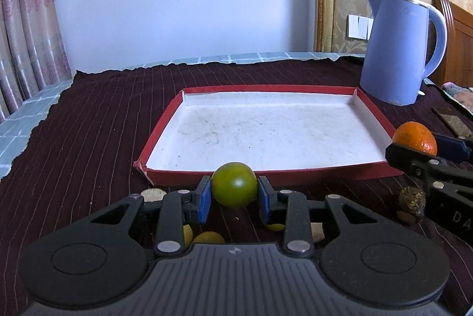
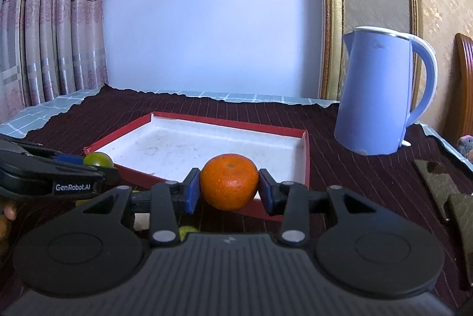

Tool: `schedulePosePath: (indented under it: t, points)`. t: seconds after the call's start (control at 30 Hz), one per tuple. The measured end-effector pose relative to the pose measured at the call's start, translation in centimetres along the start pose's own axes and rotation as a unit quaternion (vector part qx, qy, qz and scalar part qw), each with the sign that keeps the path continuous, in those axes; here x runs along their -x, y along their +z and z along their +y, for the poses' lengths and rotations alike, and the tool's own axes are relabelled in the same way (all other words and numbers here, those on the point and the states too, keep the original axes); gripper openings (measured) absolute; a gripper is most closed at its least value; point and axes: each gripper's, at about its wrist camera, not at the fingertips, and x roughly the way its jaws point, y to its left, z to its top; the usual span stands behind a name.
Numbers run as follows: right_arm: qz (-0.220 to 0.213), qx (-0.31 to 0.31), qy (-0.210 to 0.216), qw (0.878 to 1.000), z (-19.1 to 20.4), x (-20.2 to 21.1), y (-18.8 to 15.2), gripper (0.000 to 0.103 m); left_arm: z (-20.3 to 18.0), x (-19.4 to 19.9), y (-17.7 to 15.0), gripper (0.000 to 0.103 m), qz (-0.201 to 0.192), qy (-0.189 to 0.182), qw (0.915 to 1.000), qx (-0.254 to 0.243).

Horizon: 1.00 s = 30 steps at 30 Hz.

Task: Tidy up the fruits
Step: 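Carry the green tomato and orange over the tray with both grippers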

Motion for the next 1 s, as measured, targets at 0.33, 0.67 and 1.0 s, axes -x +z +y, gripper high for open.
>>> schedulePosePath:
  t: [0.33, 0.67, 1.0]
  points:
    - [-0.002, 0.0, 0.003, 1.0, -0.4, -1.1, 1.1, 0.039, -0.1, -1.2, 1.3, 0.032, 0.006, 0.009, 0.9999, -0.003]
    - [0.006, -0.005, 0.007, 1.0, -0.9, -3.2, 2.4, 0.039, -0.3, -3.4, 3.4, 0.032, 0.017, 0.014, 0.9997, -0.004]
    - [0.013, -0.001, 0.003, 1.0, -1.8, -5.9, 4.3, 0.039, -0.3, -6.7, 5.9, 0.032, 0.036, 0.027, 0.999, -0.008]
